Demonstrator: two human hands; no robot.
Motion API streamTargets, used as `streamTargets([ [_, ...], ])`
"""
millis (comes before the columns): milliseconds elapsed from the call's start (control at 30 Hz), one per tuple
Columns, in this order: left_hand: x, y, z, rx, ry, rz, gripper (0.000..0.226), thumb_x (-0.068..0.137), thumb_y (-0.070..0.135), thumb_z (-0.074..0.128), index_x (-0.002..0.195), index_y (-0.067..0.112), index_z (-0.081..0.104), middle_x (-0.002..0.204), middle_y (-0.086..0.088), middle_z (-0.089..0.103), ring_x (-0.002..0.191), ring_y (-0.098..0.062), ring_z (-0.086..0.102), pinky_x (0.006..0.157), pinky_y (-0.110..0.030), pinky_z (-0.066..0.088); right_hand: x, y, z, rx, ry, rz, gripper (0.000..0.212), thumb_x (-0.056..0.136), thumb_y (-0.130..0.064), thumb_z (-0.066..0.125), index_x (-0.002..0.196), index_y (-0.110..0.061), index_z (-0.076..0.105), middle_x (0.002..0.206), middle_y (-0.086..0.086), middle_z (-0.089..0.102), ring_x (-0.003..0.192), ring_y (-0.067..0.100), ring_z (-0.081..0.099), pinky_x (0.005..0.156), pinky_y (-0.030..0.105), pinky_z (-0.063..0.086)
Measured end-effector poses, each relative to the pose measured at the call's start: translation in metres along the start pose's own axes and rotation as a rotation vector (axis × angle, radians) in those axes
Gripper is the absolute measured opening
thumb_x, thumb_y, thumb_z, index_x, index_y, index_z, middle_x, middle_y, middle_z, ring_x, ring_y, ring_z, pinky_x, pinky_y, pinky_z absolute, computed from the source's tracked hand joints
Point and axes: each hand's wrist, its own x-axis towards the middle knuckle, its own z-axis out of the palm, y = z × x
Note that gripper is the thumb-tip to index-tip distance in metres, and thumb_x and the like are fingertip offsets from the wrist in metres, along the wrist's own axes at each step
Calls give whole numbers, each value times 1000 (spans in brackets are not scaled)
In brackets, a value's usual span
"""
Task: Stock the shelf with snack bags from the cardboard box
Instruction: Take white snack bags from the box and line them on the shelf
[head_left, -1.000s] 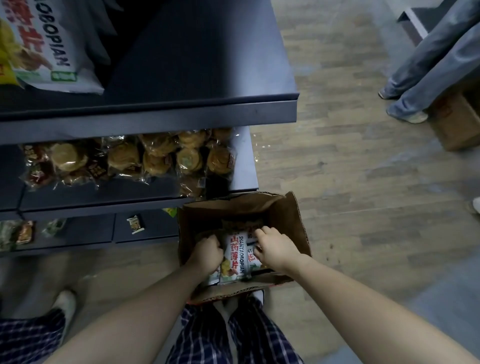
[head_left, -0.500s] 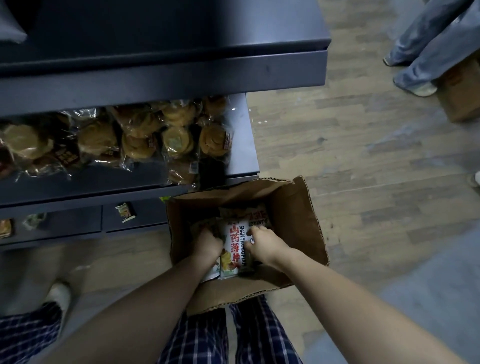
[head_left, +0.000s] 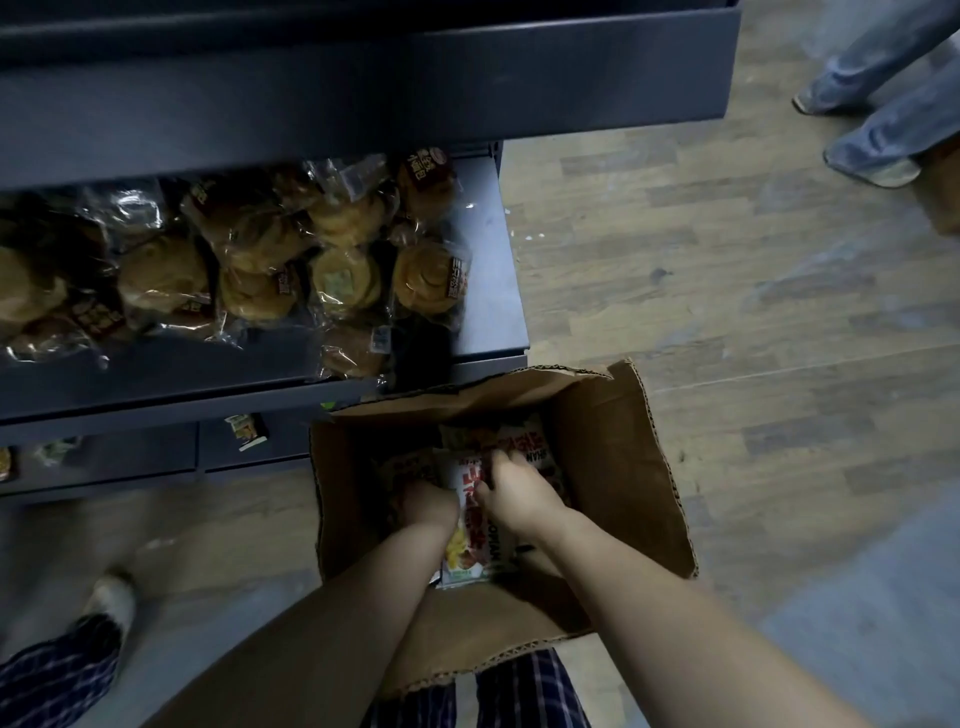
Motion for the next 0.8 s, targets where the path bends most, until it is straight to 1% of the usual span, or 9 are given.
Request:
streamTargets([
  [100, 13, -1, 3, 18, 23, 14, 43, 102, 16, 30, 137, -6, 40, 143, -24, 40, 132, -36, 39, 110, -37, 33, 10, 1, 3, 28, -11, 22, 44, 97, -28, 48, 132, -4, 39, 136, 21, 38, 121, 40, 46, 98, 43, 40],
  [233, 17, 7, 4, 21, -5, 64, 42, 104, 10, 17, 141, -4, 33, 147, -22, 34, 136, -31, 35, 111, -32, 27, 20, 3, 12, 66, -49, 50, 51, 97, -30, 47, 136, 0, 35, 140, 23, 31, 123, 42, 44, 99, 40, 38],
  [367, 23, 7, 11, 24, -45, 88, 43, 104, 15, 25, 143, -3, 31, 148, -20, 34, 136, -28, 37, 108, -28, 27, 26, 6, 23, 134, -88, 89, 63, 96, -38, 49, 139, 3, 30, 144, 23, 26, 130, 39, 39, 106, 36, 35],
  [433, 25, 5, 12, 29, -89, 99, 43, 104, 14, 27, 143, -4, 31, 147, -20, 36, 135, -29, 38, 107, -29, 30, 28, 5, 26, 156, -95, 101, 68, 95, -43, 50, 140, 3, 26, 146, 22, 22, 132, 39, 36, 109, 38, 33],
  [500, 28, 1, 12, 49, -107, 111, 43, 104, 15, 25, 144, -1, 28, 149, -19, 33, 136, -29, 36, 107, -28, 27, 28, 3, 28, 181, -97, 105, 74, 92, -47, 52, 142, -1, 21, 146, 20, 19, 134, 39, 34, 108, 42, 35],
  [567, 32, -3, 13, 86, -143, 115, 43, 105, 17, 23, 145, 1, 28, 148, -19, 35, 134, -28, 38, 104, -27, 30, 28, 2, 27, 189, -92, 94, 82, 88, -51, 55, 146, -10, 14, 147, 17, 18, 133, 39, 34, 103, 45, 38],
  [633, 34, -7, 14, 121, -169, 109, 44, 105, 20, 23, 145, 4, 27, 146, -18, 37, 131, -28, 42, 100, -27, 35, 28, 2, 24, 128, -92, 74, 81, 85, -51, 59, 145, -17, 16, 145, 17, 19, 130, 40, 39, 99, 46, 42],
  [700, 37, -10, 17, 116, -175, 114, 46, 104, 24, 30, 146, 7, 28, 145, -17, 39, 128, -29, 45, 97, -28, 39, 28, 2, 21, 80, -107, 63, 77, 85, -48, 61, 144, -19, 22, 144, 17, 21, 127, 41, 41, 99, 48, 44],
  [800, 42, -14, 20, 81, -203, 94, 43, 99, 23, 45, 138, 5, 42, 139, -18, 46, 124, -29, 48, 94, -28, 42, 30, 2, 19, 69, -117, 63, 70, 86, -36, 64, 142, -18, 26, 144, 18, 20, 126, 42, 42, 100, 45, 44],
])
